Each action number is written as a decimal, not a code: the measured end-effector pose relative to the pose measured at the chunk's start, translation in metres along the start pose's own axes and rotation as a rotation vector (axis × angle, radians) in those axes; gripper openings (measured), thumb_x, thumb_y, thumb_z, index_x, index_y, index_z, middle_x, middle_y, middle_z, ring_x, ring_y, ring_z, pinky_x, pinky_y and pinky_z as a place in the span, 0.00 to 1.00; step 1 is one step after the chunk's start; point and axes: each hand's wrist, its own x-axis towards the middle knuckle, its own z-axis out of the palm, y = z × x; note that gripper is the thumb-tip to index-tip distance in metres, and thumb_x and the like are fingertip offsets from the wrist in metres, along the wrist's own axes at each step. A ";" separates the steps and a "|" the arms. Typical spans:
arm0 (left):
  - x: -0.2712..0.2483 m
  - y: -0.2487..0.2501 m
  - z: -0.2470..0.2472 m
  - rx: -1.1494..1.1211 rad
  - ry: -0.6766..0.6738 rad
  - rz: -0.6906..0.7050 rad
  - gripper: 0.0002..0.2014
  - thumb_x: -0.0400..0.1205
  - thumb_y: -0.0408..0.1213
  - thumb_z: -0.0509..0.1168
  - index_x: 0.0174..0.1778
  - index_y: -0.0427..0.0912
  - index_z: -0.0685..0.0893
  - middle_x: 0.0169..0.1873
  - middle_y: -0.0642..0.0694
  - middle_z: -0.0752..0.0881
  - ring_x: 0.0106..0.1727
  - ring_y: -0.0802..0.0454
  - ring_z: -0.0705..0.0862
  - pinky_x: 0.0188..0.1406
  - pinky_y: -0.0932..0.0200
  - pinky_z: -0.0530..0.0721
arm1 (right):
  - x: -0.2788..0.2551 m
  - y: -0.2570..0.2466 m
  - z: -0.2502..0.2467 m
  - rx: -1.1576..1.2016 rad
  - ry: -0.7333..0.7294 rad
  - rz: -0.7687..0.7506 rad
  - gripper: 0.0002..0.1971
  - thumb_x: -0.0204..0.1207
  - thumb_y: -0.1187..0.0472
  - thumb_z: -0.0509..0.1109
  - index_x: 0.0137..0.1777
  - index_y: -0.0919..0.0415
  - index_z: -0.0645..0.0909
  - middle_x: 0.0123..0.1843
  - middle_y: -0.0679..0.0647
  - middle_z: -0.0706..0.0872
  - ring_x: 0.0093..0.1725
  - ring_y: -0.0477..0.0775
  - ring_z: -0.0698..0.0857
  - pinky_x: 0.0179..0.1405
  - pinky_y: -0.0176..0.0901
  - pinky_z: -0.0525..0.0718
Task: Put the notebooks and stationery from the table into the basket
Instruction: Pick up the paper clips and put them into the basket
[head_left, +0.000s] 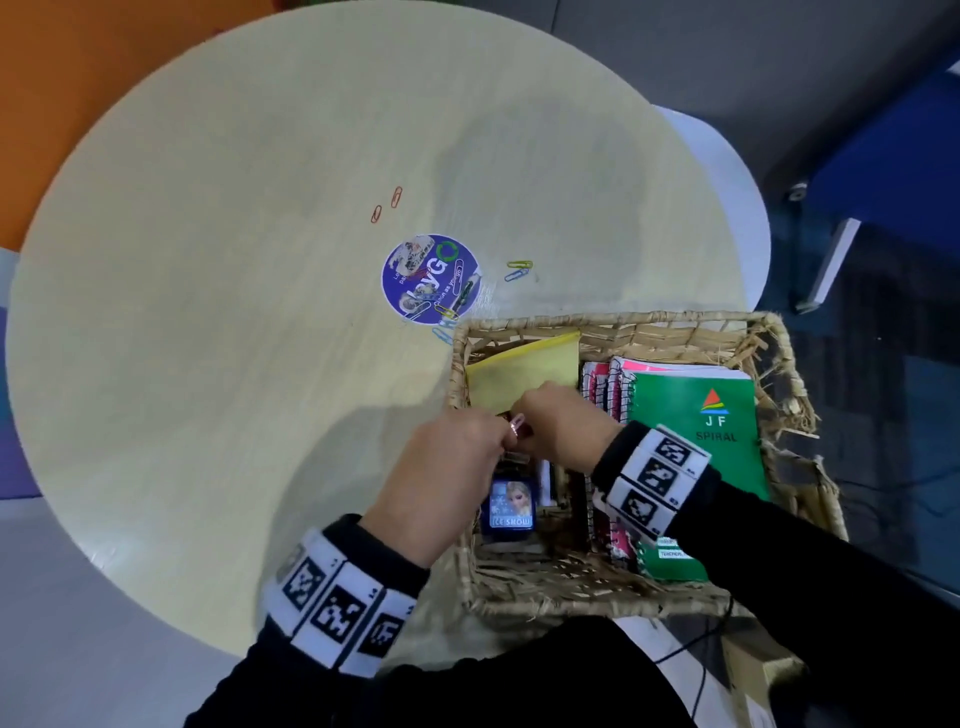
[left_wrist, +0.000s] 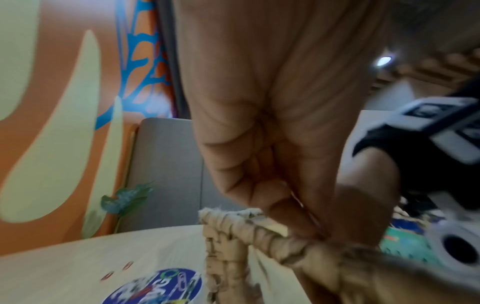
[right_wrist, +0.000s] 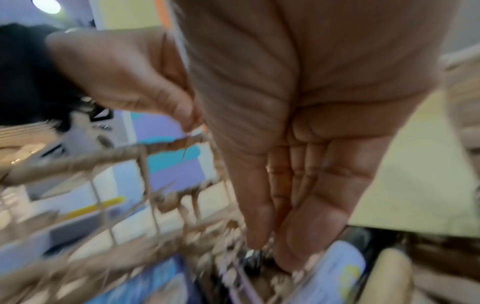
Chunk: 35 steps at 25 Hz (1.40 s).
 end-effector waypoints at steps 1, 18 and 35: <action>0.003 0.007 0.003 0.155 -0.090 0.029 0.10 0.80 0.29 0.63 0.53 0.44 0.86 0.49 0.45 0.87 0.53 0.45 0.85 0.52 0.49 0.83 | -0.005 0.008 -0.003 0.037 0.056 0.000 0.06 0.73 0.63 0.71 0.45 0.66 0.84 0.44 0.61 0.88 0.44 0.60 0.85 0.39 0.42 0.75; 0.026 0.001 -0.028 -0.115 0.169 0.031 0.08 0.81 0.38 0.64 0.49 0.41 0.87 0.45 0.46 0.90 0.46 0.50 0.86 0.49 0.64 0.79 | -0.049 0.048 -0.025 0.304 0.292 -0.040 0.05 0.72 0.57 0.74 0.44 0.56 0.86 0.40 0.50 0.91 0.39 0.46 0.87 0.36 0.33 0.79; 0.135 -0.138 -0.008 -0.186 0.197 -0.545 0.07 0.76 0.34 0.70 0.46 0.36 0.87 0.48 0.37 0.89 0.51 0.40 0.86 0.47 0.54 0.80 | 0.099 0.020 -0.183 -0.041 0.301 -0.277 0.06 0.72 0.64 0.71 0.46 0.63 0.86 0.43 0.58 0.91 0.41 0.57 0.84 0.49 0.47 0.81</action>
